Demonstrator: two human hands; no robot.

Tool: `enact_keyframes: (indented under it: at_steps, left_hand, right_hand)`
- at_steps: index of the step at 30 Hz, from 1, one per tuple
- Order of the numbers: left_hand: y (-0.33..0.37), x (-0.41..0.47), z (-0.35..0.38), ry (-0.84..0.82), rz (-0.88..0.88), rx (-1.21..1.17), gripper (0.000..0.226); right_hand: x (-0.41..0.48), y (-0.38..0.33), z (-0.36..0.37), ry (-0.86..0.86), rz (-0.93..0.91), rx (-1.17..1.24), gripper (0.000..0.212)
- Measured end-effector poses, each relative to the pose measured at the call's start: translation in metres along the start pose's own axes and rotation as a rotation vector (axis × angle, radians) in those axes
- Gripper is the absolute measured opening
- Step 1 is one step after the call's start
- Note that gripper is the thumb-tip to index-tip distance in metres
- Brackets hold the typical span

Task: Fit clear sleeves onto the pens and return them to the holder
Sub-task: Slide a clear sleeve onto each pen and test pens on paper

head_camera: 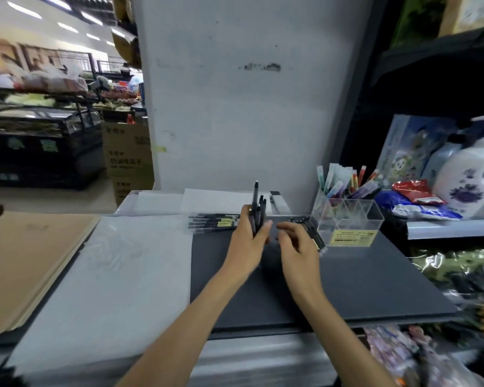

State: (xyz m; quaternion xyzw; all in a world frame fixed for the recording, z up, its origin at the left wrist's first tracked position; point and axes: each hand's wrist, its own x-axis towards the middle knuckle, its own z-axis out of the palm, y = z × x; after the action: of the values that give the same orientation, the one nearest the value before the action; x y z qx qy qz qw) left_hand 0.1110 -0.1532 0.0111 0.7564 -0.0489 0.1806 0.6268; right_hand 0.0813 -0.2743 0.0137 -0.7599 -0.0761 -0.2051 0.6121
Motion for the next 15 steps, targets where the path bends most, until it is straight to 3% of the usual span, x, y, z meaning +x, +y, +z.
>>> enact_keyframes:
  at_steps: [4,9,15]
  left_hand:
    - [-0.008,0.001,0.001,0.029,-0.052,0.084,0.06]
    - [-0.009,0.0,0.005,0.002,-0.016,0.156,0.019]
    - [-0.004,0.002,0.004,0.013,0.014,0.221,0.023]
  right_hand:
    - [0.003,0.005,0.011,-0.006,0.057,0.032,0.021]
    - [0.006,0.01,0.011,-0.001,0.073,-0.01,0.029]
    - [0.005,0.011,0.013,-0.008,0.098,-0.06,0.031]
